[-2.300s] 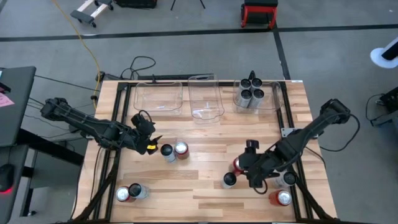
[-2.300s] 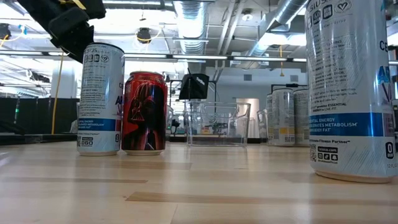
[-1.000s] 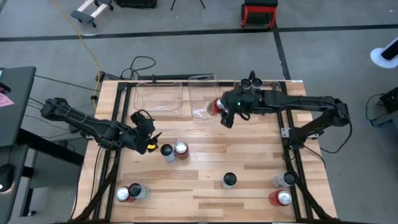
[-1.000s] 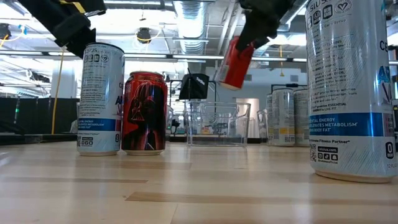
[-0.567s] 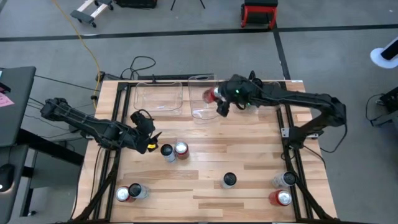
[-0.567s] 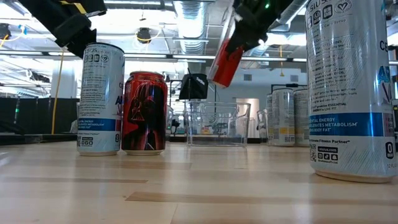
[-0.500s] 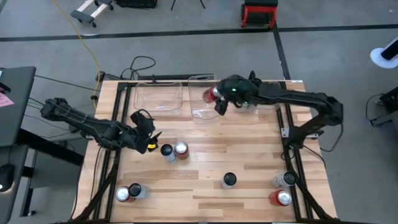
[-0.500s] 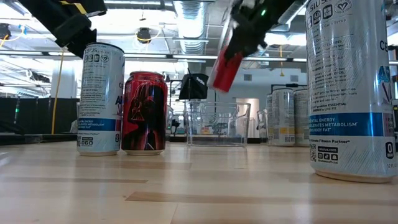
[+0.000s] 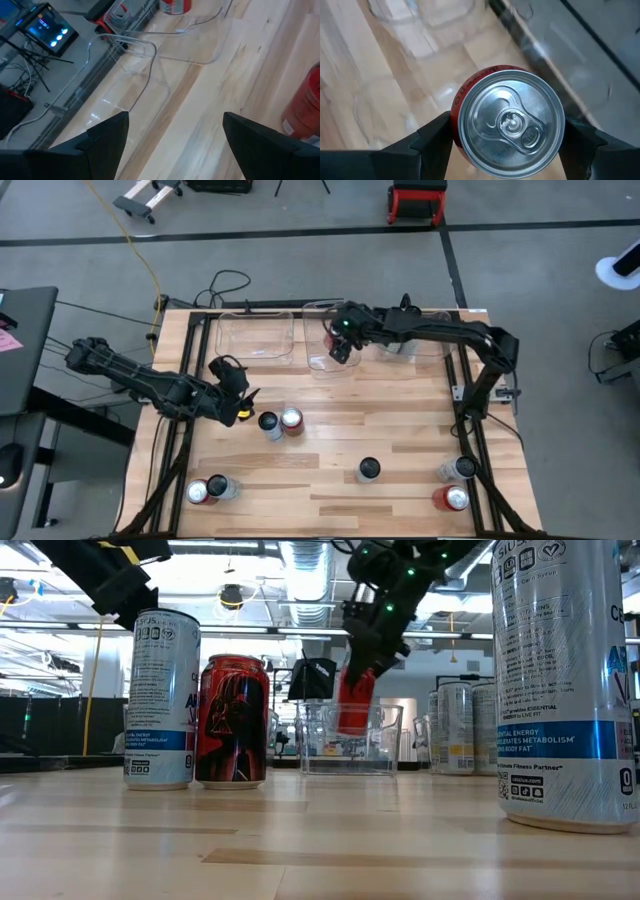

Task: Sort soda cans
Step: Put the red-black soda can into the middle transparent bin

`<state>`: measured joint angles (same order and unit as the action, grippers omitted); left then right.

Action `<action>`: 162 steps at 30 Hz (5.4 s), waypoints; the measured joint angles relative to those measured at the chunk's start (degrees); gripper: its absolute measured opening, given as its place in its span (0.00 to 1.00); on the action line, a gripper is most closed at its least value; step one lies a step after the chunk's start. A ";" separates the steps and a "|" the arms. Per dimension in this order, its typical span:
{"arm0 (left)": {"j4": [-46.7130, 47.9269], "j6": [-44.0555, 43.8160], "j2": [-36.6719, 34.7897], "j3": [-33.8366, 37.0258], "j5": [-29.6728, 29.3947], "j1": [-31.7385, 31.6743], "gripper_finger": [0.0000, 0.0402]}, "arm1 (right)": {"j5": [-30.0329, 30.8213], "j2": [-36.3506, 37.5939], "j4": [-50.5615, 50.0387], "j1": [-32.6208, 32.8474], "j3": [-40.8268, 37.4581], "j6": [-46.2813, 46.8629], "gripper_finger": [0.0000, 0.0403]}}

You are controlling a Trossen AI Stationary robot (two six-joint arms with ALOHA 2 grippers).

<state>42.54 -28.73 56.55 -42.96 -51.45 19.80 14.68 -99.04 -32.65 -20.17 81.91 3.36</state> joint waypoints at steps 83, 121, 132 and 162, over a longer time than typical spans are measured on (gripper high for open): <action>0.13 -3.72 0.02 0.00 -1.30 4.97 0.80 | -11.74 -16.90 -11.18 -11.19 16.17 -1.28 0.76; 0.04 -4.97 0.02 0.00 0.94 4.97 0.80 | -10.35 -16.46 -11.34 -12.28 16.28 0.71 0.76; 0.25 -5.61 0.02 0.00 0.60 4.97 0.80 | -8.31 -16.31 -13.18 -11.99 16.33 2.05 0.97; 4.69 -12.58 0.02 0.02 3.28 2.59 0.80 | -5.51 -4.54 -11.03 -6.68 16.43 -2.52 0.99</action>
<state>47.23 -41.31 56.58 -42.94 -48.16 22.39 9.17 -103.59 -43.68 -26.85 98.35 0.84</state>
